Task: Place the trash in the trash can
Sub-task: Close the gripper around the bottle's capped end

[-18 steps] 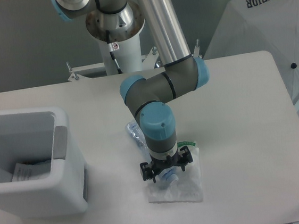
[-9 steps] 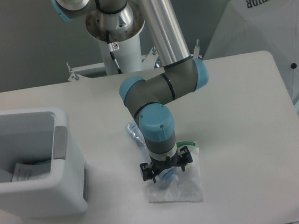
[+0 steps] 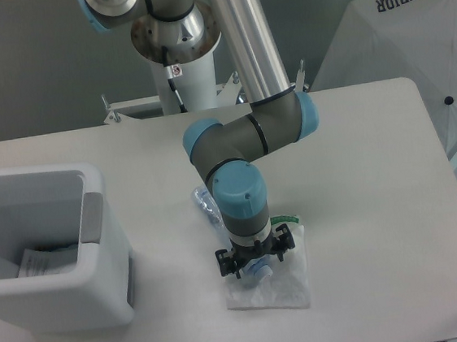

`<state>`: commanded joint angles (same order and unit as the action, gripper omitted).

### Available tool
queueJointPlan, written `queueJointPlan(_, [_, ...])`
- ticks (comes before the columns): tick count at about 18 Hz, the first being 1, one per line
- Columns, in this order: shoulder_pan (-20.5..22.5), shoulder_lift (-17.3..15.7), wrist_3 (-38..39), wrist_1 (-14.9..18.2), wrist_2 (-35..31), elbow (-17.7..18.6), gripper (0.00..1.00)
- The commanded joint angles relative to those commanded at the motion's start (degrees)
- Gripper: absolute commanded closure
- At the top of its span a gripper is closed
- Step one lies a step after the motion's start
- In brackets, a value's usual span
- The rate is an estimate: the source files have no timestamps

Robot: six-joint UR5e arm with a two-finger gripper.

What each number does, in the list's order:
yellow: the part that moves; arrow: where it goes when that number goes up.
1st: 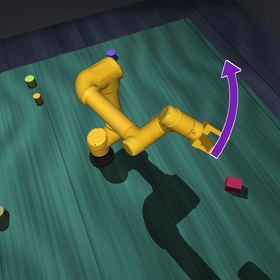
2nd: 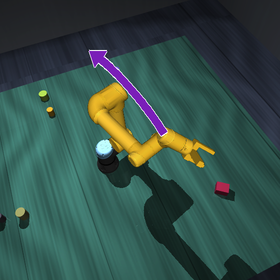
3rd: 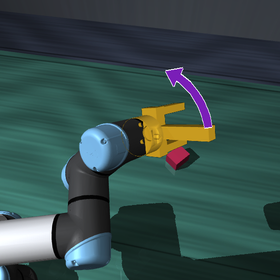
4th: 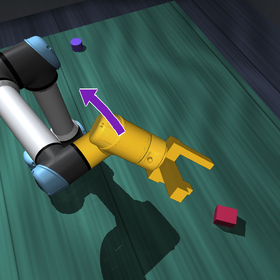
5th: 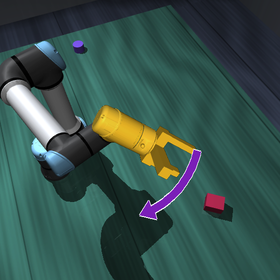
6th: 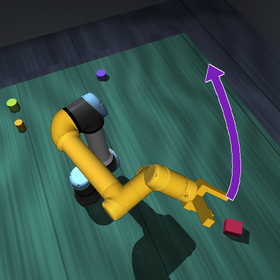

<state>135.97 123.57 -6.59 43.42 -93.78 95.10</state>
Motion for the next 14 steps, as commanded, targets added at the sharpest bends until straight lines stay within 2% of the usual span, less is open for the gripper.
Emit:
queueJointPlan(6, [0.0,0.3,0.3,0.0,-0.1,-0.1,0.12])
queueJointPlan(9, [0.0,0.2,0.4,0.0,-0.2,0.0,0.21])
queueJointPlan(14, [0.0,0.0,0.4,0.0,-0.3,0.0,0.28])
